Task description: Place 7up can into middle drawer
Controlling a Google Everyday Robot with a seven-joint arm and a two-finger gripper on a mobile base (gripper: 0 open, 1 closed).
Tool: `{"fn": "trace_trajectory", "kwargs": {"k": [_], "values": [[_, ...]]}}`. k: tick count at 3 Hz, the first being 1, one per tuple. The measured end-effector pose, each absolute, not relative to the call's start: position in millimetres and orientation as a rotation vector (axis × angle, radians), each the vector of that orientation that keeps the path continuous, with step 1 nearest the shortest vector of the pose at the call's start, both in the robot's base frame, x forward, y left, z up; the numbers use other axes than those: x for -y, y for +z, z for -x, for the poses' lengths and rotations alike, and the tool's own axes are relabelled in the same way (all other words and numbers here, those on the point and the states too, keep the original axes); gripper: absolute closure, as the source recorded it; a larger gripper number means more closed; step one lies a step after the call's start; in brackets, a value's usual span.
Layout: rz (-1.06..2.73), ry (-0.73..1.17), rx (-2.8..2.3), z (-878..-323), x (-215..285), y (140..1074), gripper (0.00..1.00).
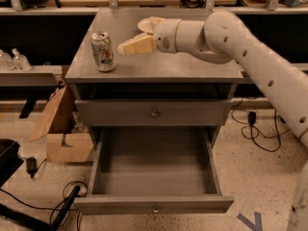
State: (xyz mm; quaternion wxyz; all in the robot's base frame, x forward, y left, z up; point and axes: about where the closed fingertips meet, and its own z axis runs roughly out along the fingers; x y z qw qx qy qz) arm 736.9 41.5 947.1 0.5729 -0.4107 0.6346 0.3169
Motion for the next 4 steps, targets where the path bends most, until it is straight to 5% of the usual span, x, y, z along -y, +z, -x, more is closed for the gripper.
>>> {"fn": "trace_trajectory", "kwargs": {"k": [4], "values": [[0.989,0.839,-1.377,-782,-129,907,0.0]]}}
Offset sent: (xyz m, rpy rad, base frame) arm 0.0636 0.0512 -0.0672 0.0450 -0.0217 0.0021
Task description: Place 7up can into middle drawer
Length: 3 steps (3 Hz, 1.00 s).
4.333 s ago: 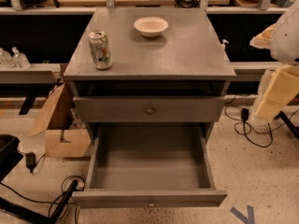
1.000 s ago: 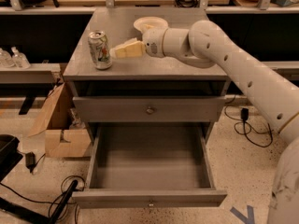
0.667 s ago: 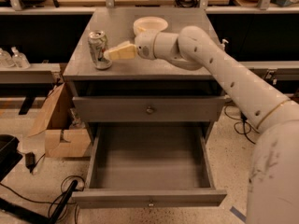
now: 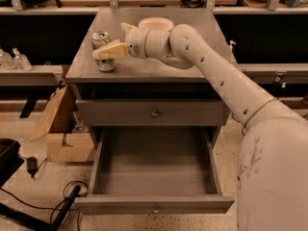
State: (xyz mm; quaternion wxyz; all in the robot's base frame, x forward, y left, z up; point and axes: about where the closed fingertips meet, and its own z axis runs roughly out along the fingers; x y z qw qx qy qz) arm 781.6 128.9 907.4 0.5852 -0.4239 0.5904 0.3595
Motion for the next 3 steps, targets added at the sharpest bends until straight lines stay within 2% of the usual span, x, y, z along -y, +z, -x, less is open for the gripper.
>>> {"fn": "trace_trajectory", "kwargs": {"k": [1,3], "values": [[0.994,0.875,-1.374,-768,-145,909,0.0],[1.005,0.914,-1.404,-742,-176,891,0.51]]}}
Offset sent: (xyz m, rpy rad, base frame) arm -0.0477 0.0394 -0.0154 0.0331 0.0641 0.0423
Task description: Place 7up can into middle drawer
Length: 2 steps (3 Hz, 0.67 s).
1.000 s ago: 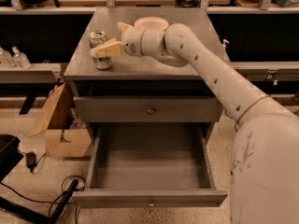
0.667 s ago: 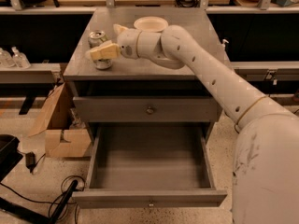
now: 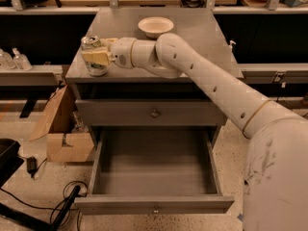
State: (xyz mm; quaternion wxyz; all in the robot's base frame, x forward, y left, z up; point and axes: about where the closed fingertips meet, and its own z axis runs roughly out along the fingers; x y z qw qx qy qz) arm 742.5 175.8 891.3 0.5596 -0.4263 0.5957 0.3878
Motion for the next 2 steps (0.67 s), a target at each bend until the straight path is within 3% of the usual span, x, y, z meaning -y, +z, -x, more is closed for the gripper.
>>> {"fn": "trace_trajectory", "kwargs": {"k": [1,2], "values": [[1.02,0.892,-1.427,-744.1,-185.0,885.7,0.8],[1.022,0.897,-1.425,-743.0,-187.5,885.8,1.0]]}}
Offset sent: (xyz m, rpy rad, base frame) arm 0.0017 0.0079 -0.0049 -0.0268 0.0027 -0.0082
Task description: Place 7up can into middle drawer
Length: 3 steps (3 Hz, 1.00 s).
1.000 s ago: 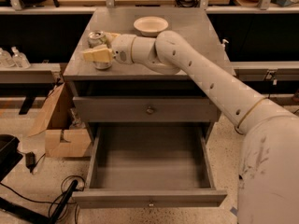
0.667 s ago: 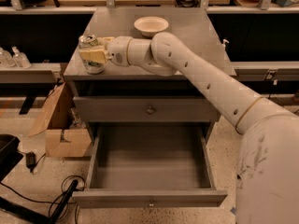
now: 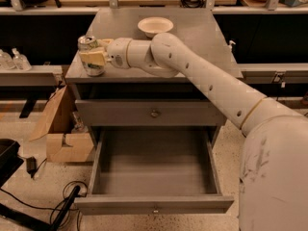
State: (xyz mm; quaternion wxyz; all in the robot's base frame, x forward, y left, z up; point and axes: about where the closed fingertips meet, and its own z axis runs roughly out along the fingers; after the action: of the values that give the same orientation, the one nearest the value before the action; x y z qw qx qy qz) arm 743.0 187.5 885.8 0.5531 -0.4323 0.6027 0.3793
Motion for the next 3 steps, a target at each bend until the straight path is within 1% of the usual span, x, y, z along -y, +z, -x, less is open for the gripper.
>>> {"fn": "trace_trajectory", "kwargs": {"k": [1,2,3], "values": [[1.029,0.895,-1.418,-738,-187,889,1.0],[1.091,0.879,-1.357,-694,-181,916,1.0],[1.144,0.853,-1.299,-634,-169,932,1.0]]}}
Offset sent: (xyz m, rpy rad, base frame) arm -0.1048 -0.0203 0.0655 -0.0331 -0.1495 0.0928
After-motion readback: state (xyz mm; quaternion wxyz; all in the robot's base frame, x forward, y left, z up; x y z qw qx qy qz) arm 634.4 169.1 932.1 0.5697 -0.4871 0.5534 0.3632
